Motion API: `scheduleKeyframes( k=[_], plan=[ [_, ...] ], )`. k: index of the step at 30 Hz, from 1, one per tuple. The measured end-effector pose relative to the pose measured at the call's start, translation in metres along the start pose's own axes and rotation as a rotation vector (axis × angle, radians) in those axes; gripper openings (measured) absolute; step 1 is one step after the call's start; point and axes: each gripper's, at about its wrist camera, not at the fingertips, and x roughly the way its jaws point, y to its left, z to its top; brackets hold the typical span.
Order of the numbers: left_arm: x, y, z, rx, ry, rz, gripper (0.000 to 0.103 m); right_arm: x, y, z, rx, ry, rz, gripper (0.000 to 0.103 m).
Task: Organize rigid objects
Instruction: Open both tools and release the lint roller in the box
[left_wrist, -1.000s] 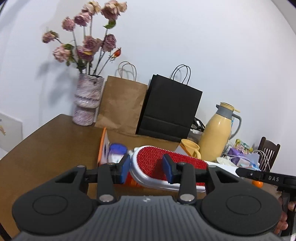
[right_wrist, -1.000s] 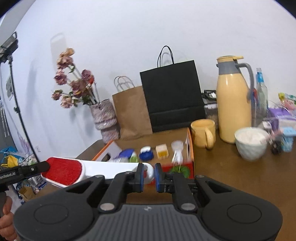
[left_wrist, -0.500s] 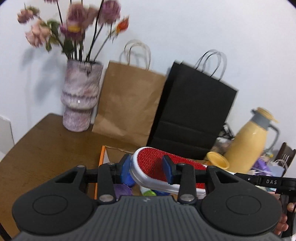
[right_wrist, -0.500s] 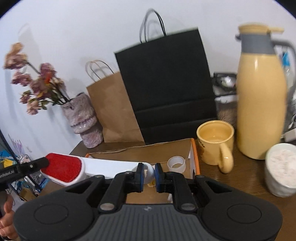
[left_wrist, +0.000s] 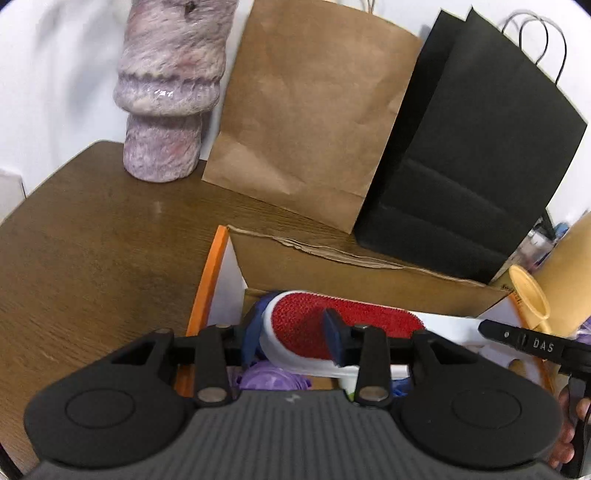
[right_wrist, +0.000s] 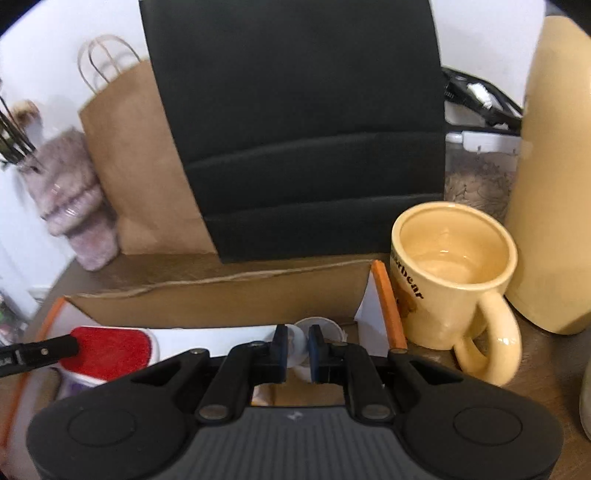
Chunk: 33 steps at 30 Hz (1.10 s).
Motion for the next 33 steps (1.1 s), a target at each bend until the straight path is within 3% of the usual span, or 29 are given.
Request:
scheduleKeyframes(
  k=[1,3,5,6,7,8,9,13,15,18,23,33],
  plan=[
    [0.001,-0.003,0.001,0.013,0.011,0.011,0.039,0.000,0.003,0.001,-0.009,-0.015,-0.008,0.014],
    [0.002,-0.007,0.001,0.037,0.019,0.018,0.051,0.002,0.008,0.005,-0.015,-0.006,-0.006,0.014],
    [-0.001,-0.007,0.000,0.049,0.022,0.010,0.054,0.000,0.009,0.006,-0.024,-0.012,0.006,0.017],
    [-0.005,-0.005,-0.001,0.049,0.019,-0.001,0.056,-0.003,0.010,0.006,-0.032,-0.020,0.016,0.024],
    [-0.008,-0.005,0.000,0.047,0.015,-0.010,0.057,-0.008,0.010,0.005,-0.029,-0.027,0.024,0.039],
    [-0.013,-0.004,0.000,0.043,0.010,-0.010,0.063,-0.015,0.009,0.005,-0.022,-0.038,0.022,0.057],
    [-0.020,-0.003,0.000,0.041,0.005,-0.001,0.071,-0.023,0.009,0.005,-0.015,-0.054,0.018,0.063],
    [-0.054,-0.008,-0.003,0.068,-0.035,0.025,0.090,-0.059,0.006,0.003,-0.022,-0.057,0.018,0.064],
    [-0.075,-0.014,-0.009,0.116,-0.058,0.051,0.098,-0.080,0.007,-0.002,-0.038,-0.057,0.016,0.070],
    [-0.105,-0.021,-0.016,0.155,-0.089,0.053,0.100,-0.115,0.006,-0.015,-0.071,-0.086,-0.016,0.083],
    [-0.161,-0.035,-0.037,0.197,-0.157,0.043,0.103,-0.169,0.007,-0.036,-0.120,-0.117,-0.033,0.084],
    [-0.251,-0.053,-0.104,0.247,-0.310,0.007,0.103,-0.255,0.017,-0.101,-0.161,-0.214,0.037,0.087]
  ],
)
